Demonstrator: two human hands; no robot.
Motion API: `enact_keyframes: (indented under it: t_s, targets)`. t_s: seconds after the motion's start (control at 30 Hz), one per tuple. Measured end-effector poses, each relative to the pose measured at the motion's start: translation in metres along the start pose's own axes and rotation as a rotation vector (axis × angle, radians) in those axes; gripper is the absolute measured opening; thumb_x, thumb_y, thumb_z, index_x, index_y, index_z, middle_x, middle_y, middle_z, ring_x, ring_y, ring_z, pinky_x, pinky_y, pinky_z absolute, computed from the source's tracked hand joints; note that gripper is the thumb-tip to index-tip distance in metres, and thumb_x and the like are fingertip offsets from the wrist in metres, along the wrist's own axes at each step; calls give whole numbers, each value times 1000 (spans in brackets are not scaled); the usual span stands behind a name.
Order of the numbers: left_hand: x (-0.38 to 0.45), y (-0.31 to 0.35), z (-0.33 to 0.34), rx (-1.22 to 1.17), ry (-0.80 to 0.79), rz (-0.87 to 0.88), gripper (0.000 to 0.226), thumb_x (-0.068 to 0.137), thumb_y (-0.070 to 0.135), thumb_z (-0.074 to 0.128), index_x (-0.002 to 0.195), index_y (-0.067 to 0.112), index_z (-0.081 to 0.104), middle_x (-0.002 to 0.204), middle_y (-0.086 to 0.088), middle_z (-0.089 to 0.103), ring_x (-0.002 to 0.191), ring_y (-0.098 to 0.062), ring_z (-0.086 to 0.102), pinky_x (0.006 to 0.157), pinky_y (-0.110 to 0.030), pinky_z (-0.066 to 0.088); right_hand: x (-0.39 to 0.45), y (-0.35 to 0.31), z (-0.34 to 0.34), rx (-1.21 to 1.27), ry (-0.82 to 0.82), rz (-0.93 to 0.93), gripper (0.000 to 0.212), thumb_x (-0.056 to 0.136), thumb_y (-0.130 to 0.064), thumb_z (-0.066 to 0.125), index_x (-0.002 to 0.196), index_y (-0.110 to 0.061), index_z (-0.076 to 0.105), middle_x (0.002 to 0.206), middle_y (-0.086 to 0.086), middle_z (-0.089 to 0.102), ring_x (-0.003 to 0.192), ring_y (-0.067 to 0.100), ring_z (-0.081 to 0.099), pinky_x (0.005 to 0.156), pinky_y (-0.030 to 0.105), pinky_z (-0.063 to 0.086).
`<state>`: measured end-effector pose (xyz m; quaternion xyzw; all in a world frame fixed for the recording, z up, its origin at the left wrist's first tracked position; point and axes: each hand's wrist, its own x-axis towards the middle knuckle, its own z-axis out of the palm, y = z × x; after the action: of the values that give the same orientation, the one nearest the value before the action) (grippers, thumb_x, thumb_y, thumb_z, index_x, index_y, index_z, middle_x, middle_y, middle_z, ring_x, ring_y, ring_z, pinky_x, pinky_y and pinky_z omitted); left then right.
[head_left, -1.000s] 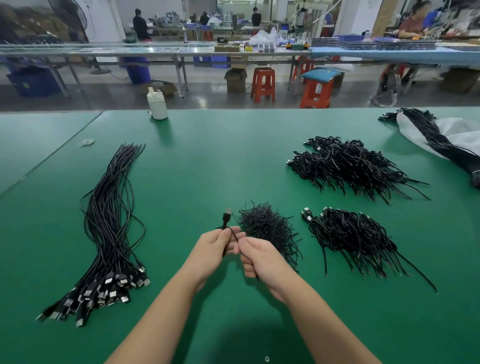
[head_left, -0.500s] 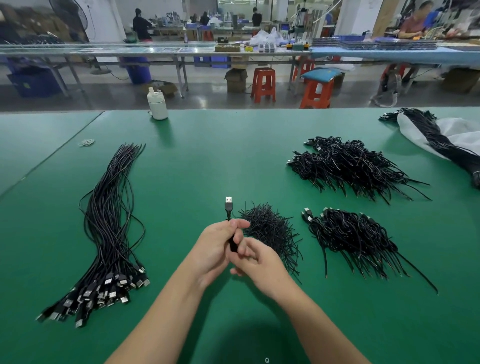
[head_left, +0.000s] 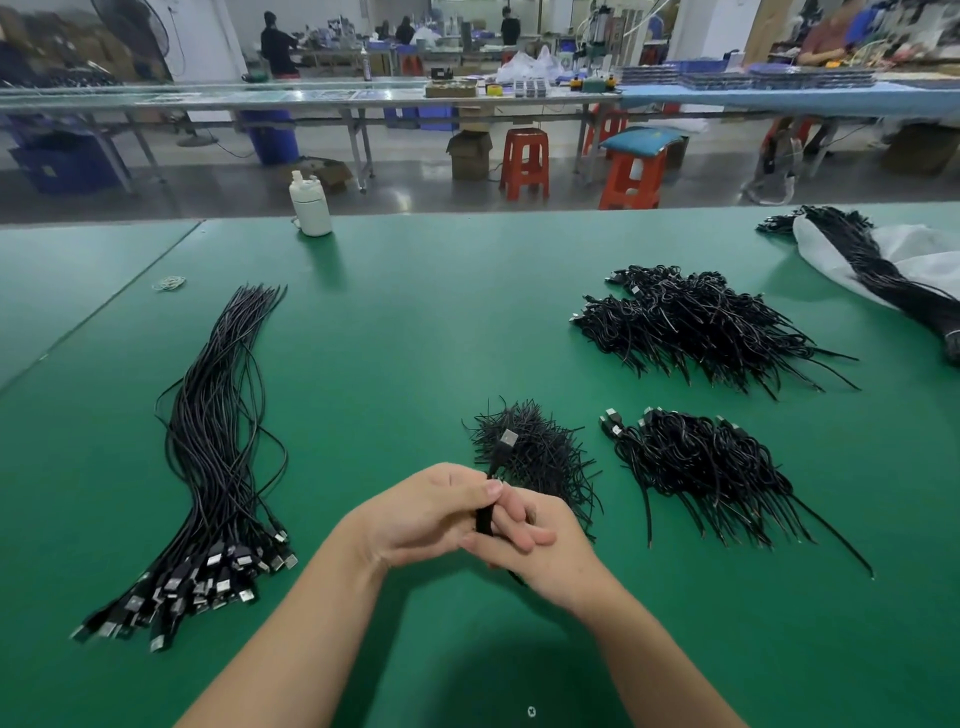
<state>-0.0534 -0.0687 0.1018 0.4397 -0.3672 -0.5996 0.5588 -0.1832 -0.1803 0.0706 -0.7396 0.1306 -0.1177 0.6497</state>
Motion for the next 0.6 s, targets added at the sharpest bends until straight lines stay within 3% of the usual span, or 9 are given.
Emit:
enact_keyframes:
  t_s: [0.13,0.2,0.27,0.3,0.37,0.43,0.5,0.6]
  targets:
    - [0,-5,-1,53,74,-48,29,100,22,50,99,1,70,110,-26,69,119,-41,55,110,-58,34,-4,10,-3,-7,63,57,23,78,-16,82,72,-19,60,63,-6,55,62,10,47,61,28,44]
    - [-2,-9,0,169,185,-76,29,101,24,51,94,11,76,112,-17,71,112,-28,62,108,-44,42,-5,15,-8,-214,124,49,16,81,-27,78,82,-21,64,67,-2,59,62,7,47,62,29,44]
    - [2,-16,2,382,366,-101,31,104,21,47,93,10,75,108,-14,73,100,-22,65,104,-44,46,-5,22,-12,-556,163,27,14,89,-37,67,92,-27,60,79,-4,64,68,10,55,65,32,45]
    - [5,-20,6,536,456,-131,33,105,22,45,92,9,73,103,-14,73,93,-24,66,99,-46,49,-6,23,-10,-699,157,28,12,94,-39,60,97,-29,55,87,-6,64,75,15,59,68,35,46]
    - [12,-22,15,914,629,-228,39,104,34,42,80,13,64,82,-7,70,76,-23,64,74,-36,53,-6,23,-5,-845,122,40,13,101,-38,46,106,-26,49,99,-3,58,85,26,62,70,39,44]
    - [15,-22,22,1172,736,-244,41,102,43,39,72,18,51,71,1,61,65,-17,56,56,-27,40,-6,25,-1,-897,105,34,17,106,-36,35,105,-21,43,98,-2,49,83,31,60,67,42,41]
    - [16,-22,21,1160,744,-186,35,100,47,40,81,20,53,79,2,64,73,-16,58,64,-30,43,-7,24,0,-936,96,29,18,107,-34,29,100,-20,38,94,-3,42,82,33,59,65,42,36]
    - [14,-20,20,1037,652,-109,25,94,48,53,88,25,60,72,4,64,61,-4,50,62,-23,43,-9,19,-1,-971,68,35,20,105,-26,27,113,-18,43,102,2,51,87,34,60,69,42,39]
